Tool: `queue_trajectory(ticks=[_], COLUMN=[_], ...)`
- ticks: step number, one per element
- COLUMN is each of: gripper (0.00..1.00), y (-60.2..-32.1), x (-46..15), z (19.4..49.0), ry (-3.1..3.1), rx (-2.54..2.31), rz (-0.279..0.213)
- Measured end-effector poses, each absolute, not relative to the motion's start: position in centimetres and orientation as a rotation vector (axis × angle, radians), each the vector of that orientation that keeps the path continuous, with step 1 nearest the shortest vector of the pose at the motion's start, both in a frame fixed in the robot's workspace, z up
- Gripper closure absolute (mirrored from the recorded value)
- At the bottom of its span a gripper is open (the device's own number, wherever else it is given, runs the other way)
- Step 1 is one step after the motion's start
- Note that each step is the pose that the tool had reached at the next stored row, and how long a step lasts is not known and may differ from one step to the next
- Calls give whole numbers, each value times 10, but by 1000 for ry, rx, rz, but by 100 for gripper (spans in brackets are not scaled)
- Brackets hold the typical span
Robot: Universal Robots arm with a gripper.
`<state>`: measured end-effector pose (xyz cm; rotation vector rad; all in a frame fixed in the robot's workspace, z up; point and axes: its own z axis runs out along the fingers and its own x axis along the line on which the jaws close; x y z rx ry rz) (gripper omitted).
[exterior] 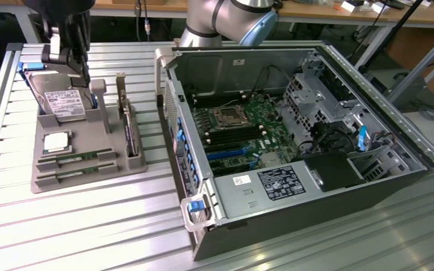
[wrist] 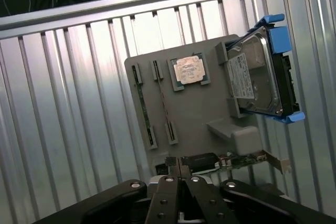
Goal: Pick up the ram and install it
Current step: 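Pick up the ram and move it above insertion slot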
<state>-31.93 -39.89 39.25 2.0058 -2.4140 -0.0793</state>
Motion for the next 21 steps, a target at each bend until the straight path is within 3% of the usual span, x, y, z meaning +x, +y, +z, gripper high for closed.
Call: queue_trajectory(ticks=[15,17,19,21], gripper=[90,77,58,58], y=[-399,-399,-399,-399], x=[-319,-319,-319,-319], z=[393,392,392,393], ry=[-2377,-2377,-2377,-2377], rx=[2048,2048,2048,2048], rz=[-79,-79,-79,-79])
